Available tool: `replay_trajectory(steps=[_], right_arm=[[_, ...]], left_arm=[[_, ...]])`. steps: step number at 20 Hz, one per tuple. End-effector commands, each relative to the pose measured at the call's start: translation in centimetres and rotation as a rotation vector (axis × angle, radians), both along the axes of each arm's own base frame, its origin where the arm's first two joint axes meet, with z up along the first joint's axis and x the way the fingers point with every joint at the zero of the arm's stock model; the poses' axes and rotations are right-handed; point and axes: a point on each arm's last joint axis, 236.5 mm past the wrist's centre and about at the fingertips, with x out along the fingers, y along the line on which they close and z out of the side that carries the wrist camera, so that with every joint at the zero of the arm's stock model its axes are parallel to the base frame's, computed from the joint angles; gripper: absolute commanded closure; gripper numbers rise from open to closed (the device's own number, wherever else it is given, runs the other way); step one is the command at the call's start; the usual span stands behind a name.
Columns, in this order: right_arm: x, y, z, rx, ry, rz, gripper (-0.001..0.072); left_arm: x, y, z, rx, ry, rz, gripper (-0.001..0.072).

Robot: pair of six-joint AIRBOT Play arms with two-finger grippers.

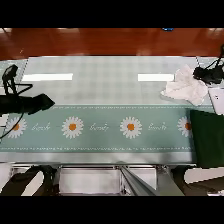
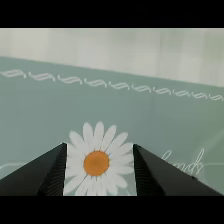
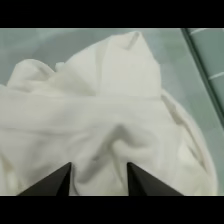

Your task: Fold the shirts.

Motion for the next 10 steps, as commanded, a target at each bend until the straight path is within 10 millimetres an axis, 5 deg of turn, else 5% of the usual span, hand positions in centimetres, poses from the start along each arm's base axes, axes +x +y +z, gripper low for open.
replay_trajectory(steps=[1, 3, 4, 5, 7, 10], right_arm=[[-0.4, 0.7, -5.2, 0.104, 0.072, -0.019, 0.0329], [-1.2, 2.0, -5.8, 0.146, 0.114, 0.019, 0.0602], [-1.3, 3.0, -5.2, 0.171, 0.12, 0.069, 0.0691], [-1.1, 3.9, -3.9, 0.193, 0.111, 0.106, 0.0691], [0.0, 5.5, 1.3, 0.234, 0.023, 0.158, 0.0691], [0.9, 8.4, 14.4, 0.267, -0.255, 0.207, 0.0692]], left_arm=[[-2.6, -0.3, -2.4, 0.018, 0.046, -0.055, 0.0201], [-2.9, -0.3, -3.2, 0.014, 0.065, -0.049, 0.0201], [-2.9, -0.4, -3.3, 0.012, 0.073, -0.051, 0.0201], [-2.9, -0.3, -3.2, 0.014, 0.072, -0.05, 0.0201], [-2.7, 0.2, -2.4, 0.009, 0.072, -0.027, 0.0201], [-0.7, 2.5, 1.3, 0.05, -0.051, 0.006, 0.0201]])
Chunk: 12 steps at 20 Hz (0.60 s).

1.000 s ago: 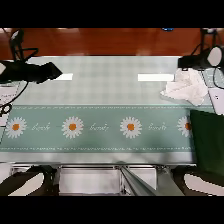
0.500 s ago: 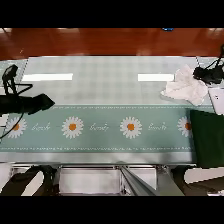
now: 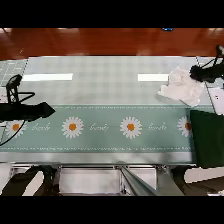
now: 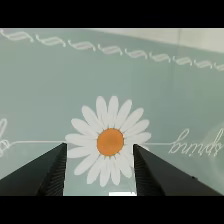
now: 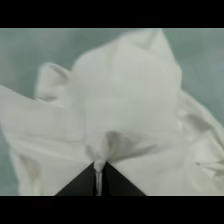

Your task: Fold the shirts.

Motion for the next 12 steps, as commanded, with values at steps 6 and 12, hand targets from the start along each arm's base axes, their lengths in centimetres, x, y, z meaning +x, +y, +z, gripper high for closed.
replay_trajectory(steps=[6, 12], right_arm=[[-7.7, 11.5, 32.1, -0.026, -0.62, 0.233, 0.0692], [-16.2, 20.3, 43.9, -0.085, -0.891, 0.434, 0.0692]], left_arm=[[3.5, 6.1, 12.0, 0.1, -0.495, 0.192, 0.0201], [-0.1, 4.5, 16.5, 0.07, -0.628, 0.246, 0.0201]])
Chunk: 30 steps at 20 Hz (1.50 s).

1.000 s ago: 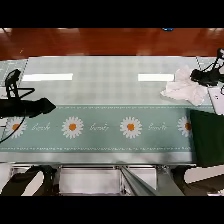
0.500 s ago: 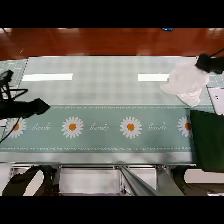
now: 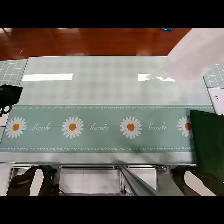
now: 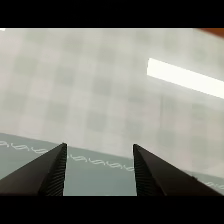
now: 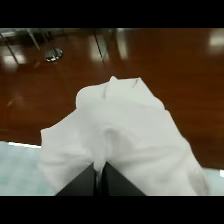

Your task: Fold the shirts.

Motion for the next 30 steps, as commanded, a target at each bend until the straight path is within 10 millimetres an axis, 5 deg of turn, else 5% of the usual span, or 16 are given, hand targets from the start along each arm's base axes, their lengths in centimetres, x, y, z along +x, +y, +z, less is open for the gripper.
replay_trajectory(steps=[1, 4, 7, 11, 15, 18, 20, 21, 22, 25, 27, 30], right_arm=[[-5.7, 5.3, 5.8, -0.033, -0.14, 0.129, 0.0692], [-8.2, 9.6, 6.2, -0.034, -0.15, 0.265, 0.0692], [-9.1, 14.0, 2.6, -0.089, -0.031, 0.385, 0.0692], [-9.2, 21.9, -7.8, -0.165, 0.245, 0.573, 0.0692], [-9.4, 32.2, -19.6, -0.133, 0.451, 0.685, 0.0691], [-8.7, 40.1, -25.4, -0.038, 0.492, 0.682, 0.0691], [-8.0, 43.5, -28.3, 0.07, 0.539, 0.663, 0.0686], [-7.3, 44.2, -28.8, 0.13, 0.558, 0.644, 0.0536], [-6.1, 44.1, -28.7, 0.176, 0.557, 0.615, 0.0306], [-1.7, 38.7, -26.4, 0.222, 0.586, 0.537, 0.03], [1.2, 31.0, -24.2, 0.188, 0.597, 0.457, 0.0307], [4.1, 14.4, -19.6, 0.062, 0.511, 0.177, 0.0309]], left_arm=[[-1.9, -0.6, 2.6, -0.051, -0.095, 0.051, 0.0201], [-2.8, -1.0, 3.1, -0.062, -0.121, 0.06, 0.0201], [-3.0, -1.9, 2.7, -0.097, -0.11, 0.039, 0.0201], [-2.9, -3.0, 3.0, -0.149, -0.12, 0.013, 0.0201], [-2.8, -3.0, 2.1, -0.152, -0.096, 0.009, 0.0201], [-2.7, -3.4, 0.1, -0.171, -0.031, -0.007, 0.0201], [-2.5, -3.9, -1.3, -0.185, 0.008, -0.025, 0.0201], [-2.5, -4.3, -2.2, -0.204, 0.031, -0.035, 0.0201], [-2.5, -4.9, -3.3, -0.248, 0.064, -0.037, 0.0201], [-2.9, -6.1, -6.4, -0.292, 0.156, -0.064, 0.0201], [-3.2, -5.8, -8.0, -0.275, 0.214, -0.06, 0.0201], [-4.1, -5.1, -11.0, -0.281, 0.354, -0.018, 0.0201]])
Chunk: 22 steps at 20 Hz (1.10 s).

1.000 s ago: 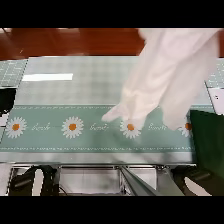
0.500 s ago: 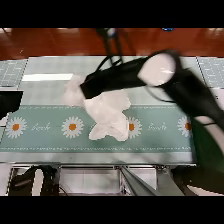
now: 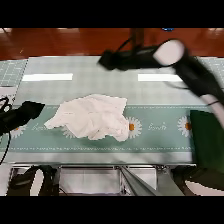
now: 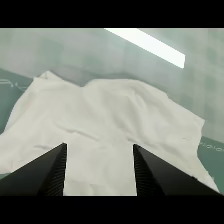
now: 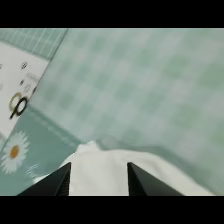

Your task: Fold the shirts.

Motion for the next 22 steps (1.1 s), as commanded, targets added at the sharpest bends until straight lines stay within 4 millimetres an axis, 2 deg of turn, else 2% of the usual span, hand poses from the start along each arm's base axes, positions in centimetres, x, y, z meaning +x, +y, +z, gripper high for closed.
replay_trajectory(steps=[1, 2, 3, 4, 6, 7, 9, 11, 12, 13, 14, 15, 17, 18, 22], right_arm=[[0.8, -17.8, 2.9, -0.209, -0.026, -0.277, 0.0309], [-0.2, -22.6, 2.6, -0.264, -0.021, -0.372, 0.0309], [-1.6, -26.1, 1.5, -0.29, 0.001, -0.447, 0.0309], [-3.4, -29.1, -0.7, -0.303, 0.047, -0.513, 0.0309], [-7.4, -32.4, -6.2, -0.304, 0.162, -0.587, 0.0309], [-9.4, -33.3, -8.9, -0.302, 0.214, -0.603, 0.0309], [-12.5, -34.0, -12.5, -0.269, 0.31, -0.63, 0.0309], [-14.6, -32.9, -14.6, -0.231, 0.385, -0.586, 0.0309], [-15.7, -32.1, -15.8, -0.231, 0.43, -0.548, 0.0308], [-16.8, -31.2, -17.0, -0.229, 0.479, -0.514, 0.0308], [-17.9, -30.1, -18.1, -0.222, 0.527, -0.475, 0.0308], [-19.3, -28.0, -19.1, -0.195, 0.582, -0.407, 0.0308], [-21.8, -22.5, -19.6, -0.121, 0.625, -0.202, 0.0308], [-22.1, -20.9, -20.0, -0.114, 0.623, -0.168, 0.0308], [-20.6, -16.4, -21.7, -0.135, 0.578, -0.134, 0.0308]], left_arm=[[-1.6, 0.3, -4.4, -0.018, 0.207, 0.008, 0.0201], [-2.2, -0.1, -6.0, -0.049, 0.285, 0.002, 0.0201], [-2.7, -1.0, -7.6, -0.104, 0.364, -0.012, 0.0201], [-2.7, -1.9, -8.7, -0.165, 0.42, -0.021, 0.0201], [-1.4, -3.9, -9.8, -0.275, 0.446, -0.082, 0.0201], [-1.1, -5.0, -10.5, -0.327, 0.474, -0.113, 0.0201], [-1.7, -6.4, -12.7, -0.343, 0.569, -0.16, 0.0201], [-1.3, -7.2, -14.7, -0.319, 0.599, -0.184, 0.0201], [-0.3, -7.3, -15.5, -0.298, 0.58, -0.176, 0.0202], [0.7, -7.2, -16.1, -0.277, 0.56, -0.159, 0.0257], [1.3, -7.1, -16.4, -0.263, 0.549, -0.166, 0.0651], [1.9, -7.3, -16.1, -0.241, 0.513, -0.22, 0.0691], [2.7, -7.4, -15.1, -0.215, 0.471, -0.274, 0.0691], [3.0, -7.4, -14.6, -0.203, 0.45, -0.295, 0.0691], [3.7, -7.2, -14.1, -0.181, 0.412, -0.304, 0.069]])
